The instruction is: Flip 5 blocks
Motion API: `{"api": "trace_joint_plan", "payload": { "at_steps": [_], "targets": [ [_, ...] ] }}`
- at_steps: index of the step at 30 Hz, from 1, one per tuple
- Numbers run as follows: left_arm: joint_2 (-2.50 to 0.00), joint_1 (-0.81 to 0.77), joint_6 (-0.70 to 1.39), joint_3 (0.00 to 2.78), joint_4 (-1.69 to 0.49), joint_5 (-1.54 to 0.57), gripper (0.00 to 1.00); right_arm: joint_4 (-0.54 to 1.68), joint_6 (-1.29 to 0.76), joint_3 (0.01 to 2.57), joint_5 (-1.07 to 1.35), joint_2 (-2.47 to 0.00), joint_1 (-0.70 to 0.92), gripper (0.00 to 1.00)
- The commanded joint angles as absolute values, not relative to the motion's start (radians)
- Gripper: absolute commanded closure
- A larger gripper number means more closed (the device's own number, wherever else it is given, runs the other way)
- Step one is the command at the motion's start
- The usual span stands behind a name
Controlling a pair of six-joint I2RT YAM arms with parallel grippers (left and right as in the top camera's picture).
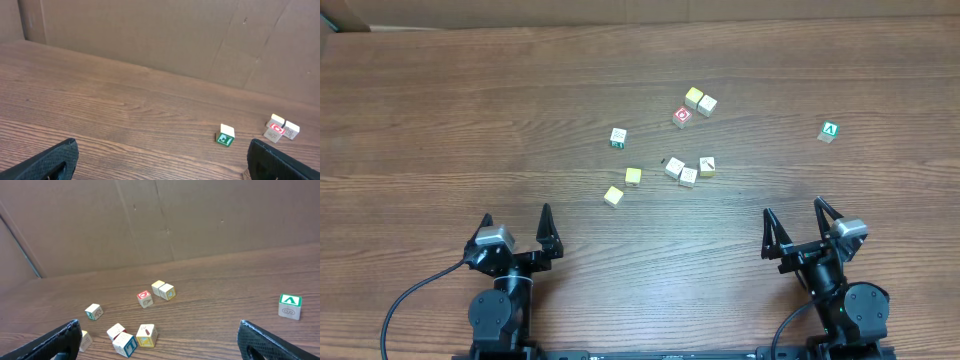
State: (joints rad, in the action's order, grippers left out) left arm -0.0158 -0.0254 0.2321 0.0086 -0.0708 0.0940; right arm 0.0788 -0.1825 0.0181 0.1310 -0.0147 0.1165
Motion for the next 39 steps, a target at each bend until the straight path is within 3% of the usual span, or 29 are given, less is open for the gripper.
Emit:
{"api": "trace_joint_plan", "payload": {
  "at_steps": [1,39],
  "targets": [
    [-0.004,-0.02,0.216,0.005,-0.069,0.097,0.0,0.072,-0.175,0.008,0.133,-0.003,0.112,0.0],
    [-0.004,-0.02,0.216,0.005,-0.069,0.097,0.0,0.075,-0.175,0.008,0.099,-0.003,0.112,0.0]
  ]
}}
